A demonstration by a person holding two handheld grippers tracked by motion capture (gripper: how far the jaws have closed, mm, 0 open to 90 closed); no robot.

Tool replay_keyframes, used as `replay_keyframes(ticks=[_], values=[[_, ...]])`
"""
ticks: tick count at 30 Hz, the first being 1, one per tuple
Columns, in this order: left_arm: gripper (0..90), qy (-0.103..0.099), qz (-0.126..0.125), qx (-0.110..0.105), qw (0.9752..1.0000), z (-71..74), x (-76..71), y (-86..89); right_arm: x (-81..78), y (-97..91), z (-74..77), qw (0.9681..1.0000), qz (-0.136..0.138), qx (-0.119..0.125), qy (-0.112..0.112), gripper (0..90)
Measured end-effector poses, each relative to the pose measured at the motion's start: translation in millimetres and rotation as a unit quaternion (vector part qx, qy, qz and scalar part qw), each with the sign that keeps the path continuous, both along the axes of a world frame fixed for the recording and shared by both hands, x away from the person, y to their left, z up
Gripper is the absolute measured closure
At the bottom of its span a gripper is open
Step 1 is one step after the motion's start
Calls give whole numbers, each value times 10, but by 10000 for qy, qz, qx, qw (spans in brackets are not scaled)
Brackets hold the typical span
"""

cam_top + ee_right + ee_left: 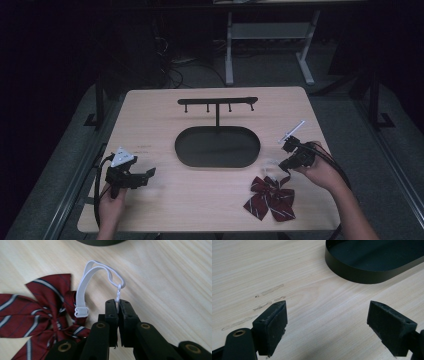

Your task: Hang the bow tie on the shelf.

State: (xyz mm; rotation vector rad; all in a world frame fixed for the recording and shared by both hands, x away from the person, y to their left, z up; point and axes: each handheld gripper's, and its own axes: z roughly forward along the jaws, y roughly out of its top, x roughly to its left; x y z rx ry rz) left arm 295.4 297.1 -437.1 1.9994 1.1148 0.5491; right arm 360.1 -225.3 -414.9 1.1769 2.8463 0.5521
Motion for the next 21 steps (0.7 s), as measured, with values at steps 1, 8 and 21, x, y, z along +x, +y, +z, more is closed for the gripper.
replay_keyframes(ticks=[1,8,21], values=[[163,5,-16,26,10000,2,0,3,-5,-1,17,10000,12,32,17,855],[163,19,-20,38,10000,2,1,0,-60,-5,179,9994,219,269,-36,857],[163,20,-23,37,10000,-1,3,0,-165,79,417,9974,551,464,-93,860]])
